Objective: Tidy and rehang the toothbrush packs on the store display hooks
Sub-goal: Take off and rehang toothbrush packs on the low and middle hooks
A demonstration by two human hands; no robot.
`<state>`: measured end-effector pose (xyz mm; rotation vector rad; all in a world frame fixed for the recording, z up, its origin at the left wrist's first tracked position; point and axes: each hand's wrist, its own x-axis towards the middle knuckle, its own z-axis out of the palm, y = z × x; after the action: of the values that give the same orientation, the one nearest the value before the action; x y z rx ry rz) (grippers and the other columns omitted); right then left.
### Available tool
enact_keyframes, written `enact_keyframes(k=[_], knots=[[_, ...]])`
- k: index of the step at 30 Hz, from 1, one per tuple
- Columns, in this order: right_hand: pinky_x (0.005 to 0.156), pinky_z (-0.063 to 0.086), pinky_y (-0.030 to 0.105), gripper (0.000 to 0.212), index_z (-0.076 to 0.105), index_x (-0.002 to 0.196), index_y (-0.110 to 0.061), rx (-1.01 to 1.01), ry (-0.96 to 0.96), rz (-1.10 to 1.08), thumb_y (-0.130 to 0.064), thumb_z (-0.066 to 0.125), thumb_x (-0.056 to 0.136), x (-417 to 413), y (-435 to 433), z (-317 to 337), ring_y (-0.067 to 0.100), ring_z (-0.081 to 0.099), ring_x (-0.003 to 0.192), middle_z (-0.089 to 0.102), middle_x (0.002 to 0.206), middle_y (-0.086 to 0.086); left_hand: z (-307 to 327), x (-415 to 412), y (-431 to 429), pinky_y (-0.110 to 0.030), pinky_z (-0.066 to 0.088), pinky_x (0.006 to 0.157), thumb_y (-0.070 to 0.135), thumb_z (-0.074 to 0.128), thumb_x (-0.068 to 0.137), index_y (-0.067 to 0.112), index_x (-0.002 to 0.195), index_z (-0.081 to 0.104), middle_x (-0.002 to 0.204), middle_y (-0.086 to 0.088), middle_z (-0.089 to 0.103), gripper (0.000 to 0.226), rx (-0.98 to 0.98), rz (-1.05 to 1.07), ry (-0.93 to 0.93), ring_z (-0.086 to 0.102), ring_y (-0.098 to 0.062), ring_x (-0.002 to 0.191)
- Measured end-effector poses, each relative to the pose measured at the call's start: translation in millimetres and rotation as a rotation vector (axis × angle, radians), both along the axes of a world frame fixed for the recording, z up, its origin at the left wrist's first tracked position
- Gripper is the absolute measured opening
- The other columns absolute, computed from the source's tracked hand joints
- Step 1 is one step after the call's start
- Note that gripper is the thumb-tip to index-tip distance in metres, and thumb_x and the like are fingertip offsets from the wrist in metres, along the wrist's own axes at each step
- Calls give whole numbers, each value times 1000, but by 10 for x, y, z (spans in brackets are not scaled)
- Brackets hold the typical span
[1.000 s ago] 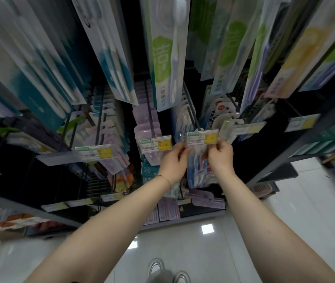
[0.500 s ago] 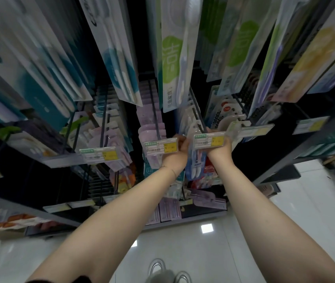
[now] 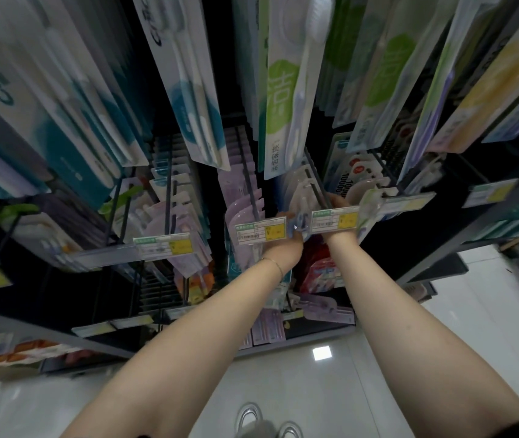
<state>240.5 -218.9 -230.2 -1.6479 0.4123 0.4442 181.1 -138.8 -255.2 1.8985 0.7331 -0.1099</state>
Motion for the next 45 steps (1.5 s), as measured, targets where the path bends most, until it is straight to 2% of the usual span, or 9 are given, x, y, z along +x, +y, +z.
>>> enact_keyframes(k=[2,4,6,11,17,24,33,39,45], knots=[[99,37,24,33,48,120,-2,0,-121,-59,-16,22,105,15,24,-18,23,45,115,44,134,23,-59,13,27,-32,36,108,24,41,102,4,137,44,142,-14,48,41,48,-27,16,47,-29,127],[109,28,26,37,50,115,0,126,-96,-204,-16,19,105,-11,-14,-82,29,48,109,48,121,20,-21,-15,-2,-31,37,102,20,38,103,2,133,46,138,-16,49,36,100,-41,33,49,-29,124],[114,25,37,39,42,125,17,22,-216,-125,-8,22,103,-54,-69,-138,42,45,120,45,130,34,-17,-52,-6,-32,41,96,14,40,101,2,123,51,127,-18,56,27,123,-92,9,54,-31,117],[88,50,41,20,65,107,-1,-338,-429,261,-7,50,94,-277,-357,-192,30,62,98,66,102,15,-41,-161,-7,-26,44,74,11,42,94,16,105,51,101,-9,60,15,218,-276,-133,58,-25,94],[65,52,34,23,65,103,-17,-865,-485,566,-29,50,92,-208,-860,-272,29,63,82,67,92,8,29,-201,-198,-37,51,80,16,43,94,10,117,51,109,-12,59,25,538,-555,-107,58,-28,94],[58,49,33,21,61,99,-14,-1028,-575,703,-28,46,93,95,-1374,-277,28,60,75,65,88,7,-48,-22,-483,-33,39,65,18,42,95,9,112,47,108,-11,57,20,833,-649,-35,55,-30,95],[69,46,28,55,35,141,-20,-840,-692,757,-44,49,95,526,-1664,-255,27,57,113,51,136,8,-134,310,-836,-39,50,73,22,45,98,11,144,24,133,-13,48,52,785,-458,125,57,-30,105],[64,37,26,29,56,116,-11,-560,-726,826,-32,43,100,677,-1638,-281,16,56,88,60,109,8,-141,401,-938,-40,51,69,22,41,101,17,142,29,135,-12,47,43,610,-339,4,59,-32,96],[71,43,22,16,58,102,-22,-317,-666,752,-22,42,101,672,-1664,-276,12,59,81,60,89,-6,-141,328,-979,-46,52,73,17,45,99,12,102,44,95,-18,60,6,387,-258,-155,60,-33,82]])
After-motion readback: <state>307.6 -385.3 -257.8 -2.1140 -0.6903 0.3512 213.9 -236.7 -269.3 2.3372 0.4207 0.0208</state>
